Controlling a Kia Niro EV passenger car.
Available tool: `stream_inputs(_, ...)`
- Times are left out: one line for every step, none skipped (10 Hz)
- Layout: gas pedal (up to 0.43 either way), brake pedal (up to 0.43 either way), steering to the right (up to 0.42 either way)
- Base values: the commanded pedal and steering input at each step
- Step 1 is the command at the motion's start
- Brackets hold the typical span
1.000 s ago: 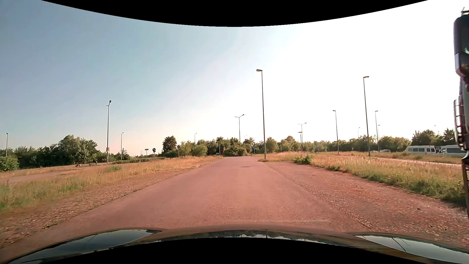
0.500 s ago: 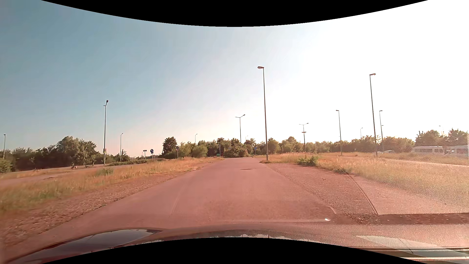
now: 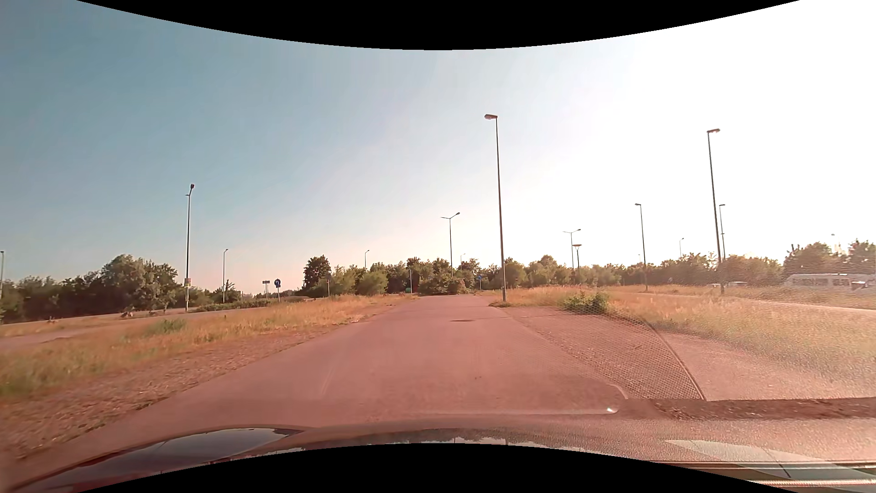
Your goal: Follow the waypoints while adhering to traffic rules and regulations
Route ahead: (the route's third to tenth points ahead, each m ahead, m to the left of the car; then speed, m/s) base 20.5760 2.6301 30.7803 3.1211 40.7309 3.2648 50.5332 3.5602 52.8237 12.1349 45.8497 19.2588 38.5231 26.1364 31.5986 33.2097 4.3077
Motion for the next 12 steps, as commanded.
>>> stream_inputs(0.421,0.006,-0.016)
stream_inputs(0.421,0.006,-0.014)
stream_inputs(0.421,0.006,-0.009)
stream_inputs(0.421,0.006,-0.004)
stream_inputs(0.421,0.006,-0.004)
stream_inputs(0.421,0.006,-0.004)
stream_inputs(0.421,0.006,-0.004)
stream_inputs(0.421,0.006,-0.004)
stream_inputs(0.421,0.006,-0.004)
stream_inputs(0.421,0.006,-0.005)
stream_inputs(0.421,0.006,-0.006)
stream_inputs(0.378,0.006,-0.006)
